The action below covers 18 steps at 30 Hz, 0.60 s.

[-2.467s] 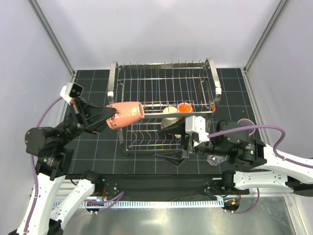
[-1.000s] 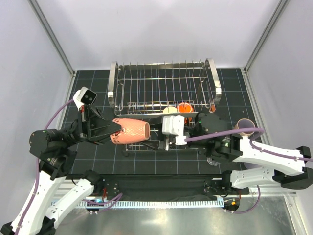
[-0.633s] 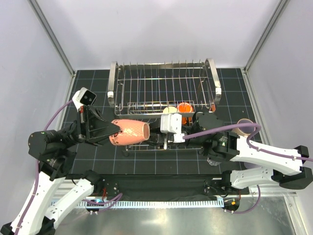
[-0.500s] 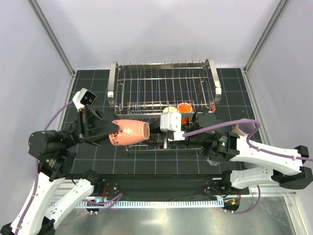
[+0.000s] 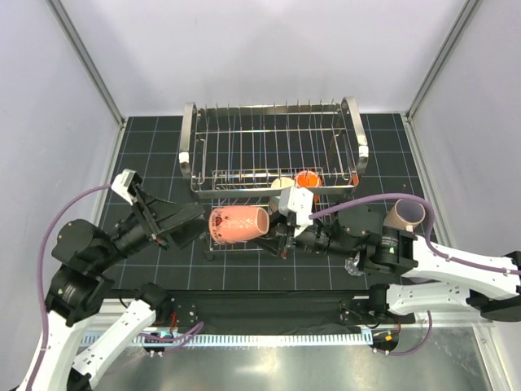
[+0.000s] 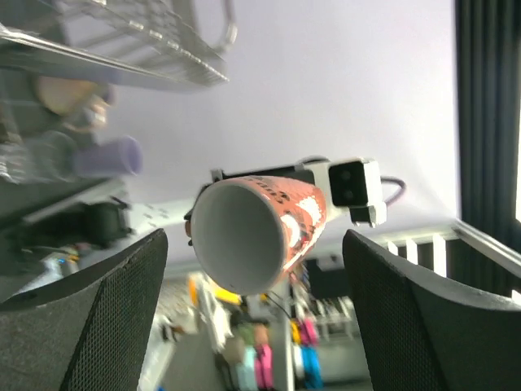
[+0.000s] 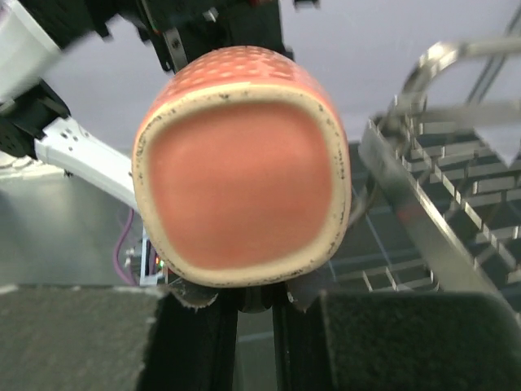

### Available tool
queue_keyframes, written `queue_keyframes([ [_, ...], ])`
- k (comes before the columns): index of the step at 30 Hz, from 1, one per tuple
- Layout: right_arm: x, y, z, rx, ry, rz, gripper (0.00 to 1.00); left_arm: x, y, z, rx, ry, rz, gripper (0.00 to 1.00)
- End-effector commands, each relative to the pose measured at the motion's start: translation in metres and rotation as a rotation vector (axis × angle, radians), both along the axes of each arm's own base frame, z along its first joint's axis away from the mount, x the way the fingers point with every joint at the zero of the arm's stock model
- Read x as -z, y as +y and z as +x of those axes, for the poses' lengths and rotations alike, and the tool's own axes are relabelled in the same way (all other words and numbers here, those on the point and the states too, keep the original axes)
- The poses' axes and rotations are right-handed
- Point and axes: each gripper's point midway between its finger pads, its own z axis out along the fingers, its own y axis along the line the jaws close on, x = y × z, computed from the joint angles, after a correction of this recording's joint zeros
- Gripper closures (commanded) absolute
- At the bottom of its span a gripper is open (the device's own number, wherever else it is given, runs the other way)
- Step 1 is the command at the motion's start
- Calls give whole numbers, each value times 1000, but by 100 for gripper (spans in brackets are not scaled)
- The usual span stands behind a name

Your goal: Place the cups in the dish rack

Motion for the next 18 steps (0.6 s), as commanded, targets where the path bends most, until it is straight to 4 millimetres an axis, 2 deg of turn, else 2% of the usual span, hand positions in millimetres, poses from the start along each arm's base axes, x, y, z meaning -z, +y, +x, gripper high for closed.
queue_keyframes([
  [1, 22, -20, 9, 98, 113, -25, 96, 39, 36, 11, -252, -60, 254, 15],
  [3, 39, -25, 9, 115, 168, -49, 96, 49, 51, 13, -329, -94, 348, 15],
  [4, 56, -28, 9, 124, 189, -86, 96, 55, 61, 10, -364, -78, 394, 15],
  [6, 72, -34, 12, 162, 238, -103, 96, 59, 77, 13, -445, -95, 445, 15],
  [7, 86, -37, 13, 177, 255, -123, 96, 59, 82, 12, -463, -100, 452, 15],
  [10, 89, -58, 27, 302, 309, -117, 96, 59, 91, 9, -504, -118, 461, 15],
  [12, 81, -70, 38, 386, 318, -115, 96, 62, 93, 9, -510, -113, 469, 15],
  [15, 52, -87, 47, 459, 313, -90, 96, 69, 91, 12, -503, -96, 491, 15],
  [16, 33, -92, 47, 463, 305, -67, 96, 70, 90, 13, -496, -91, 493, 16],
  [18, 18, -96, 47, 464, 291, -59, 96, 73, 86, 13, -474, -86, 497, 16],
])
